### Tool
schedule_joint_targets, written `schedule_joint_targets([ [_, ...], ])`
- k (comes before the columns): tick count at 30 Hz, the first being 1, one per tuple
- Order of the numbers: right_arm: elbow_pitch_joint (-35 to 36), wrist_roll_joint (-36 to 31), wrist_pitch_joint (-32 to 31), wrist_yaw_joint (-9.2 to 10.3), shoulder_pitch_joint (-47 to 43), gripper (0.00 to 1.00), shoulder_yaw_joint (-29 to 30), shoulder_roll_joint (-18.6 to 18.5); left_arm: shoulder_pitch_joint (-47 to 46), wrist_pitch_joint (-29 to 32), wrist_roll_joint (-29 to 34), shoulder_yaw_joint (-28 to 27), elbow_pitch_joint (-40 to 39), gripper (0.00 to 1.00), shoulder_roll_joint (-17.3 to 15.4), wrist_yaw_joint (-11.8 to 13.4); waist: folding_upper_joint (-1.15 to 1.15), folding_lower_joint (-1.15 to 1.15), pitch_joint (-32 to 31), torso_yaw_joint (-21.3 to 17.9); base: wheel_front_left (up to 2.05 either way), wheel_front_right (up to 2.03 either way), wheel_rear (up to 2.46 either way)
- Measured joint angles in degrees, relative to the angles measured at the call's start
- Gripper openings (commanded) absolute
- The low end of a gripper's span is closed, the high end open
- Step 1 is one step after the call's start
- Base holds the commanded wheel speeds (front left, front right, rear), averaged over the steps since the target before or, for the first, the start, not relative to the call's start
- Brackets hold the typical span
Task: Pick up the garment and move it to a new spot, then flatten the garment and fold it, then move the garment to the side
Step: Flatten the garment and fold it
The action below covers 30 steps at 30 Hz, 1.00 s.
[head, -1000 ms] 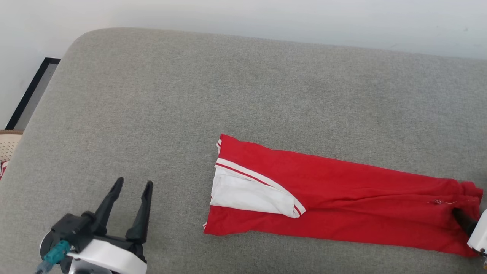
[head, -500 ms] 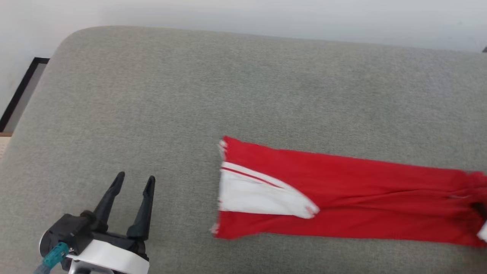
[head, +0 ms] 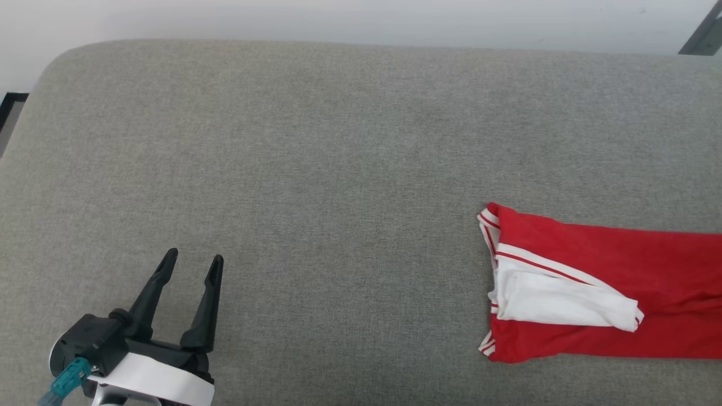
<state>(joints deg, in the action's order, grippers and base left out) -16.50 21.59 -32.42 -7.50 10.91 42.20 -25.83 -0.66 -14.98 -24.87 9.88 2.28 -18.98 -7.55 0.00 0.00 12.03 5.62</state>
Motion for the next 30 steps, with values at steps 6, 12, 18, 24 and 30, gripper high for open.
schedule_joint_targets([
  [6, 4.3, 3.3, -3.3, 0.0, -0.3, 0.0, -6.2, 2.9, 0.0, 0.0, -0.1, -0.2, 0.4, 1.0, -0.1, 0.0, 0.0, 0.0, -0.8, -0.8, 0.0, 0.0, 0.0],
  [12, 15.0, 8.4, -8.6, 0.01, -3.6, 0.0, -20.3, 4.8, 0.5, 0.0, 0.2, -0.2, 0.8, 1.0, 0.1, 0.0, 0.0, 0.0, -1.8, -1.2, 0.0, 0.0, 0.0],
  [18, 23.6, 9.4, -11.9, 0.01, -4.7, 0.0, -33.8, 5.9, 0.8, 0.0, 0.4, 0.0, 1.3, 1.0, 0.5, 0.0, 0.0, 0.0, -2.4, -0.5, 0.0, 0.0, 0.0],
  [24, 24.6, 9.6, -13.0, 0.0, -3.5, 0.0, -44.7, 7.3, 0.8, 0.0, 0.1, 0.3, 2.2, 1.0, 1.5, 0.0, 0.0, 0.0, -2.5, 1.4, 0.0, 0.0, 0.0],
  [30, 19.7, 9.1, -11.2, 0.01, -0.9, 0.0, -49.5, 7.1, 0.6, 0.0, -0.9, 0.7, 2.9, 1.0, 2.4, 0.0, 0.0, 0.0, -2.2, 3.7, 0.0, 0.0, 0.0],
])
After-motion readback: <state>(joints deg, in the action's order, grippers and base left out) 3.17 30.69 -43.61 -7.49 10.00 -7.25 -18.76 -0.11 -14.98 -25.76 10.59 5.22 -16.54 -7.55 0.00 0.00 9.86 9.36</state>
